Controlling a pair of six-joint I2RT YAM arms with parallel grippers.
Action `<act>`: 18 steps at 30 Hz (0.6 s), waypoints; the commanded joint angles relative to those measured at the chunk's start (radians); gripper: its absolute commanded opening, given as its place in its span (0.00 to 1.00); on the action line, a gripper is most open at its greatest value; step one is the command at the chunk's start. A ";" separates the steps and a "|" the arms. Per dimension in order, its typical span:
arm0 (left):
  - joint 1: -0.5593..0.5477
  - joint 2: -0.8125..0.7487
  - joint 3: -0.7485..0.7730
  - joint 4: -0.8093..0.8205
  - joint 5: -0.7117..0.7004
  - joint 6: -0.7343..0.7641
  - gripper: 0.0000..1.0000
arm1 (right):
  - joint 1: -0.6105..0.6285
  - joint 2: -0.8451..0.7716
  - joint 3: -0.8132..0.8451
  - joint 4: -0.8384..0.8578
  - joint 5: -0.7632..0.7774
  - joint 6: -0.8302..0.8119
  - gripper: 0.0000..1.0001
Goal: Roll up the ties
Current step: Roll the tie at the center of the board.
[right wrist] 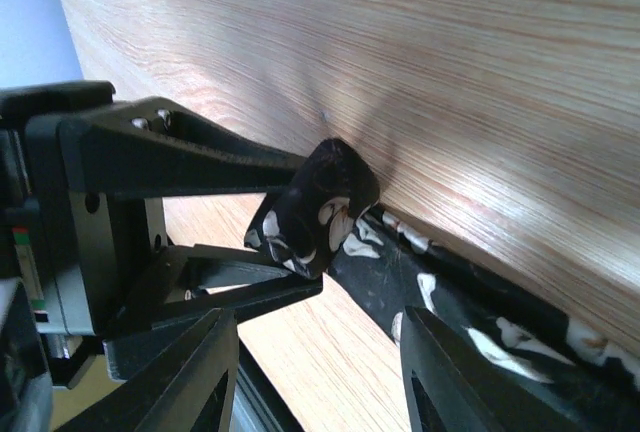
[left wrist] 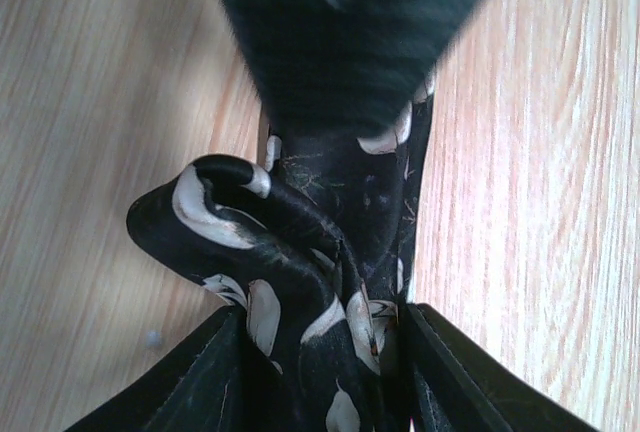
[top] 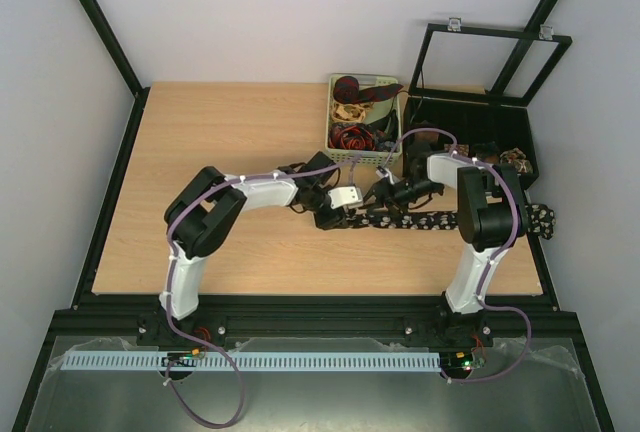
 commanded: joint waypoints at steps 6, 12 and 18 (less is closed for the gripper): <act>-0.023 -0.077 -0.090 0.062 -0.046 0.053 0.44 | 0.022 0.066 0.063 0.006 -0.066 0.094 0.48; -0.035 -0.103 -0.137 0.112 -0.107 0.080 0.45 | 0.081 0.100 0.091 0.022 -0.032 0.126 0.45; -0.040 -0.117 -0.153 0.119 -0.138 0.090 0.45 | 0.100 0.120 0.118 0.000 0.039 0.116 0.28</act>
